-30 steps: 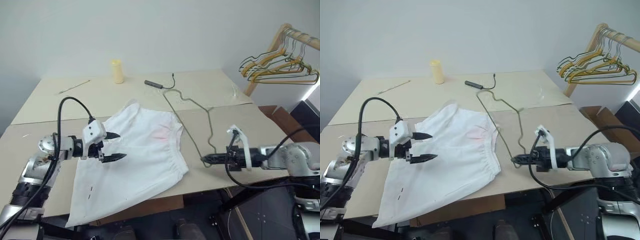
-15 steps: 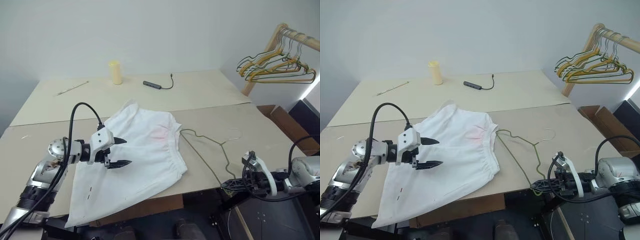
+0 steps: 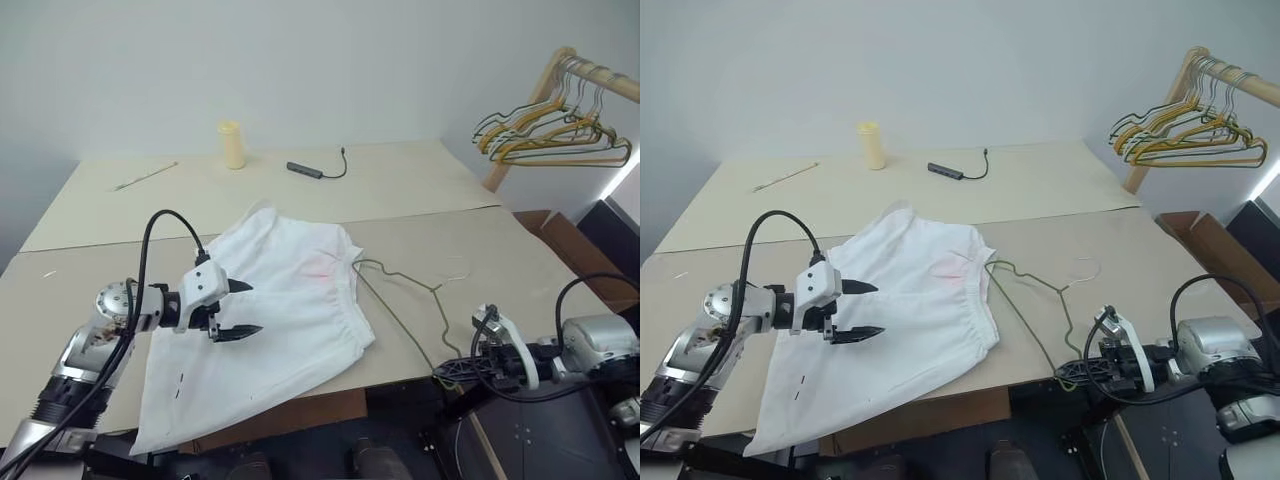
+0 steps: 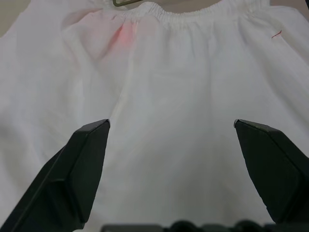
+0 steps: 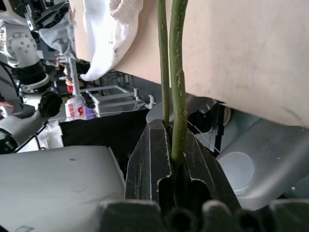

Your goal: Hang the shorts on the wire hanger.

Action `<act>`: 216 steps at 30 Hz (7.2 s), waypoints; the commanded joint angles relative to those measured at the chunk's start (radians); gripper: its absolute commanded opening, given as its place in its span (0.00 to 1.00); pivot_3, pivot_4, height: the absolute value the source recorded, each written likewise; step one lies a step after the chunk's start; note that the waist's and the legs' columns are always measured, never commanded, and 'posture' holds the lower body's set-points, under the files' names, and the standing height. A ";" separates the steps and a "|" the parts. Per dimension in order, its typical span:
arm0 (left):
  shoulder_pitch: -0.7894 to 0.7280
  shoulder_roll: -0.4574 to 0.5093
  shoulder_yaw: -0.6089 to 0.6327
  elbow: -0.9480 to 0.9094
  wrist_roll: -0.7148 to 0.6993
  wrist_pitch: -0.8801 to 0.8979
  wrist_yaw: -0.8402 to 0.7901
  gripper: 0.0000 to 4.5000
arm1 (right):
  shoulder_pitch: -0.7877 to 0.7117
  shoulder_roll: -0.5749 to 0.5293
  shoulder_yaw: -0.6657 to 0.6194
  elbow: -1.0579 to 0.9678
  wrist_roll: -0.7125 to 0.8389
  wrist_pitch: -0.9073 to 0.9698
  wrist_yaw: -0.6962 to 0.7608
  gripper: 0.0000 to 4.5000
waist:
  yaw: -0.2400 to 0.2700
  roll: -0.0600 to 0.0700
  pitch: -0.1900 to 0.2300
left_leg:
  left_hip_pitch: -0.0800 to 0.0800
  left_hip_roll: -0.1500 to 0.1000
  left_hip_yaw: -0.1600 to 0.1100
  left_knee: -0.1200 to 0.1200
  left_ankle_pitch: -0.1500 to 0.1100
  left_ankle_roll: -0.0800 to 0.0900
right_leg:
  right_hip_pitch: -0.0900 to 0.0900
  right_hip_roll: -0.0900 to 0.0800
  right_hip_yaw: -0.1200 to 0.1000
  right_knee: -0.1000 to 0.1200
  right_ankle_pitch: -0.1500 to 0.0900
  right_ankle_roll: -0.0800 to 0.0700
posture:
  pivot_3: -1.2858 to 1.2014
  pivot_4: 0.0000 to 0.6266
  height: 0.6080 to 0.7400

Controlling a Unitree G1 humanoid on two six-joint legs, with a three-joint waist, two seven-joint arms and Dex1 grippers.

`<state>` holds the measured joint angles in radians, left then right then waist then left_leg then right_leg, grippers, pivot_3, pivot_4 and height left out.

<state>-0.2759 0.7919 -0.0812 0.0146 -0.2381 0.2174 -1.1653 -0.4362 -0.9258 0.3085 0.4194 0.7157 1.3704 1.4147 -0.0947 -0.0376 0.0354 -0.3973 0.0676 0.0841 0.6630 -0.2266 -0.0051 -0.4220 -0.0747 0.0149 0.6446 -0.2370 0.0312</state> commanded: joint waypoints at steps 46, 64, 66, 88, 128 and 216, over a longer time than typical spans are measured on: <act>0.061 -0.008 0.015 -0.074 0.044 -0.033 0.085 0.99 | -0.499 0.150 0.480 0.512 -0.136 -0.286 0.200 0.00 | 0.039 0.001 0.000 | -0.002 0.000 0.000 0.004 0.000 0.000 | -0.001 0.000 0.000 0.003 0.004 -0.006 | 0.53 0.00 1.00; 0.054 -0.007 -0.002 -0.103 0.057 -0.016 0.098 0.99 | -0.644 0.308 0.274 0.876 -0.338 -0.444 0.200 0.00 | 0.074 0.002 0.000 | -0.002 0.000 0.000 0.005 0.000 0.000 | -0.002 0.000 0.000 0.004 0.004 -0.007 | 0.54 0.00 1.00; 0.051 -0.010 -0.005 -0.102 0.058 -0.017 0.098 0.99 | -0.648 0.314 0.214 0.894 -0.369 -0.448 0.193 0.00 | 0.078 0.002 0.000 | -0.002 0.000 0.000 0.005 0.000 0.000 | -0.002 0.000 -0.001 0.004 0.004 -0.007 | 0.53 0.00 1.00; -0.227 -0.056 0.120 -0.043 -0.108 -0.032 0.053 0.99 | -0.403 0.286 -0.111 0.051 -0.533 -0.655 -0.291 0.00 | 0.071 0.004 0.000 | -0.009 0.000 -0.001 0.007 0.000 0.000 | -0.005 0.000 -0.003 0.003 0.005 -0.006 | 0.51 0.00 1.00; -0.939 -0.034 -0.170 0.885 0.100 -0.350 -0.449 0.75 | -0.295 0.283 0.106 -0.509 -0.724 -0.692 -0.415 0.00 | 0.025 0.005 0.000 | -0.012 0.000 -0.001 0.014 -0.002 0.003 | -0.005 0.000 -0.002 0.004 0.005 -0.004 | 0.50 0.00 1.00; -0.866 0.049 -0.090 0.894 0.112 -0.377 -0.449 0.00 | -0.183 0.546 -0.246 -0.063 -0.569 -0.836 -0.793 0.01 | -0.004 0.004 0.001 | -0.011 0.000 -0.002 0.015 -0.002 0.004 | -0.004 -0.001 -0.001 0.004 0.005 -0.002 | 0.50 0.00 1.00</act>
<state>-1.1337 0.8069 -0.1794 0.9428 -0.0949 -0.1644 -1.6110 -0.5964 -0.3452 0.1052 0.3447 0.1600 0.5577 0.6190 -0.0988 -0.0332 0.0359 -0.4080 0.0677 0.0827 0.6779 -0.2289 -0.0015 -0.4255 -0.0752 0.0134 0.6490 -0.2317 0.0290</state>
